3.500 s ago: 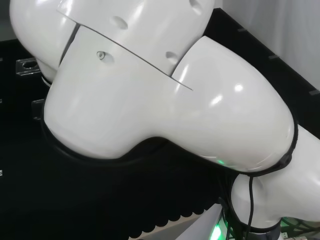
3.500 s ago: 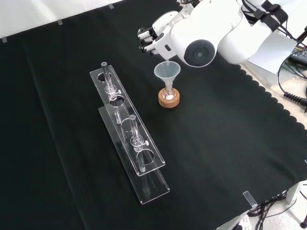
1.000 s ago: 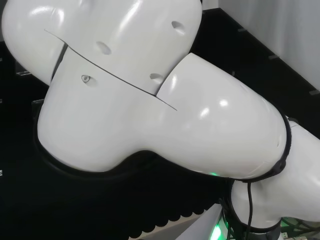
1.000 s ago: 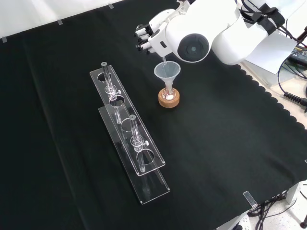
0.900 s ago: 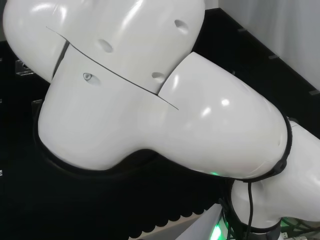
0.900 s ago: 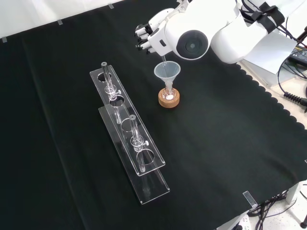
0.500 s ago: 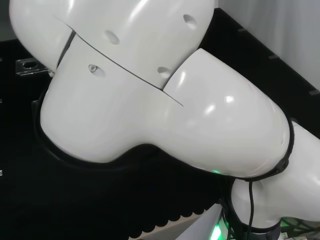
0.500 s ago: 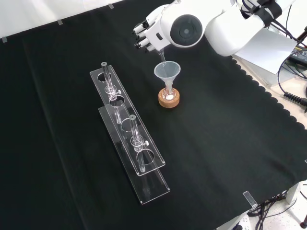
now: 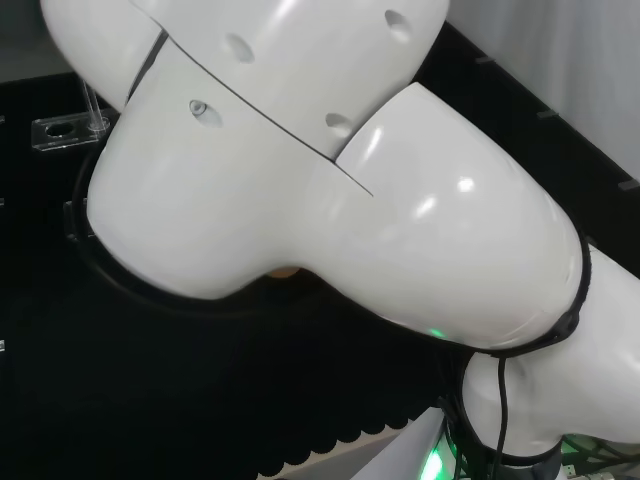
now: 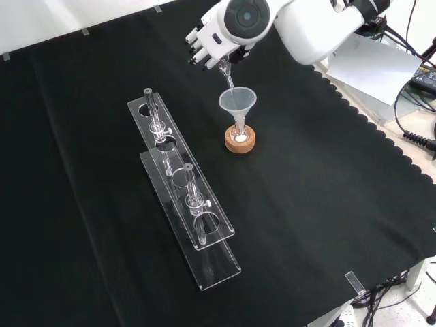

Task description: Pour all the NaCl from the weighing funnel into the round-bottom flask.

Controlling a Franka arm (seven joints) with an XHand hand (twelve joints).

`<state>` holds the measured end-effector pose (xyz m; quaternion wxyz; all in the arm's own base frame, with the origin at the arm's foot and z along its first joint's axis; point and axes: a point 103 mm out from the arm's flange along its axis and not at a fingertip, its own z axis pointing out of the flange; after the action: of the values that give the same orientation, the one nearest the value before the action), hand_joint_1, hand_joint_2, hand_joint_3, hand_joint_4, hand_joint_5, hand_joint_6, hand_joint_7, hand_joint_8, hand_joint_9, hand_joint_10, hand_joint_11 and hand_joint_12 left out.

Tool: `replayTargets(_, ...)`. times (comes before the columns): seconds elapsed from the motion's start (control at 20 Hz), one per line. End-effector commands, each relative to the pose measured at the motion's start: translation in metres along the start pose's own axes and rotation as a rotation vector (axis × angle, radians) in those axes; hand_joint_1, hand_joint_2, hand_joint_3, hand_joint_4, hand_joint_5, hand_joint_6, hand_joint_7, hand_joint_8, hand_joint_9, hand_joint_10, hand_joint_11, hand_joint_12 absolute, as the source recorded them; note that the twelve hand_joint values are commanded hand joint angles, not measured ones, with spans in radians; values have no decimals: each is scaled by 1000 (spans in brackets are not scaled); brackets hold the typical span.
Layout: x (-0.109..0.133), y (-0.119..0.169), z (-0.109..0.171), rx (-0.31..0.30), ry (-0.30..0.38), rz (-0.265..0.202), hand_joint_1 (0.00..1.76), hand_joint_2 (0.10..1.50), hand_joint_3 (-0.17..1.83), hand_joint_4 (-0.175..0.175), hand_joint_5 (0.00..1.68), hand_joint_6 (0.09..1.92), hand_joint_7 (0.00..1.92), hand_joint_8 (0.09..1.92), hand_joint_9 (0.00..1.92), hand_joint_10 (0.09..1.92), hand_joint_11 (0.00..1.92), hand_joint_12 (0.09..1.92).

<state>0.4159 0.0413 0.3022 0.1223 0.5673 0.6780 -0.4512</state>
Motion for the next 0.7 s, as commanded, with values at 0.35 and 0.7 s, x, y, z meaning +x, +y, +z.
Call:
replayTargets(0.35, -10, 7, 15, -40, 128, -19, 1107, 669, 683, 175, 1213, 793, 551, 637, 930, 334, 796, 1020)
replayTargets(0.7, -18, 10, 26, -66, 234, -51, 1105, 671, 684, 175, 1208, 801, 552, 634, 912, 331, 745, 1051)
